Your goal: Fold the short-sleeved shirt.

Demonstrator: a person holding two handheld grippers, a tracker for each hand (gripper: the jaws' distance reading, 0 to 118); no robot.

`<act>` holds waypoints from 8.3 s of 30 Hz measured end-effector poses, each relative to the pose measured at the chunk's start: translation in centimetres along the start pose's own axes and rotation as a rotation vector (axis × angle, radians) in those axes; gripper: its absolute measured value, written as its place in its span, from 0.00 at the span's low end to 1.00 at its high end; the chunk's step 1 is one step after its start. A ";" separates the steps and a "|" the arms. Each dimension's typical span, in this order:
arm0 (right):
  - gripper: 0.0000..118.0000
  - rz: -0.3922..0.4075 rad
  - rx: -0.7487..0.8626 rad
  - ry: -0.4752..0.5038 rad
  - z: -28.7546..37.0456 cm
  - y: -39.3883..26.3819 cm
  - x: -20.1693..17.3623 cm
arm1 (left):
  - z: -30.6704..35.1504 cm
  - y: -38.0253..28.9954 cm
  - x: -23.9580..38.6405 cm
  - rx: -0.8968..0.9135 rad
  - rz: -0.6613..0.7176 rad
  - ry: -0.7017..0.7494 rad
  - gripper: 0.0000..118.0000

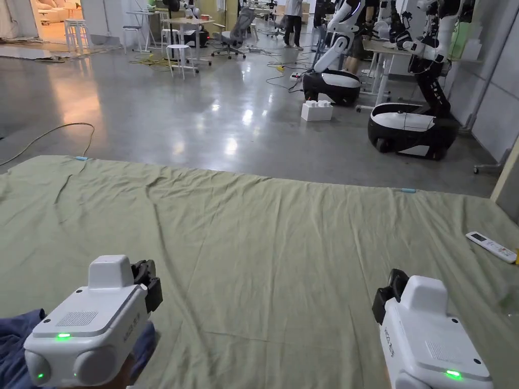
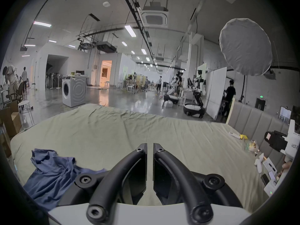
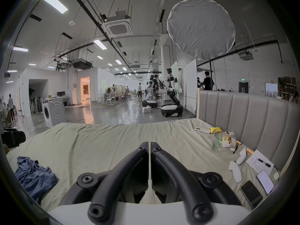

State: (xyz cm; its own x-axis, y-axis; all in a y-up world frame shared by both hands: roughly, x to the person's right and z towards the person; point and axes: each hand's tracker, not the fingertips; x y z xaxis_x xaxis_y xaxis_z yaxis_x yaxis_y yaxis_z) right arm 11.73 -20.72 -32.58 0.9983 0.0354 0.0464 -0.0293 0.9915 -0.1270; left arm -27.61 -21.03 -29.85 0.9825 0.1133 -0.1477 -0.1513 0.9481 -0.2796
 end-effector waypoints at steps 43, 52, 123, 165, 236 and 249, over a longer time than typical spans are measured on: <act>0.02 0.101 -0.194 0.104 -0.6 -6.8 -3.2 | -3.5 -13.3 -21.9 -0.653 -0.014 0.237 0.10; 0.02 0.088 -0.193 0.107 -0.2 -6.8 -3.2 | -2.3 -11.8 -22.0 -0.588 0.050 0.214 0.05; 0.02 -0.039 -0.155 -0.058 4.0 -4.4 9.1 | 1.6 -4.0 19.9 -0.180 -0.135 -0.526 0.58; 0.02 0.071 -0.103 0.019 3.1 -3.6 4.7 | -0.7 -12.4 -0.2 -0.702 -0.083 -0.054 0.35; 0.04 0.061 -0.339 0.054 0.9 1.3 12.9 | 2.1 3.9 0.9 -0.267 -0.078 -0.112 0.03; 0.04 0.034 -0.159 0.023 0.2 11.1 14.0 | 2.1 13.1 0.7 -0.112 -0.109 -0.094 0.01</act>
State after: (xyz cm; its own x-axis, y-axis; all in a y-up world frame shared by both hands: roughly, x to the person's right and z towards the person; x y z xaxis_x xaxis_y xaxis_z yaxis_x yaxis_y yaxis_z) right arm 25.38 -9.18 -33.18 0.9978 0.0644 0.0167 -0.0570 0.9573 -0.2834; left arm -28.72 -7.92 -31.63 0.9988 0.0438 -0.0226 -0.0492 0.9178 -0.3939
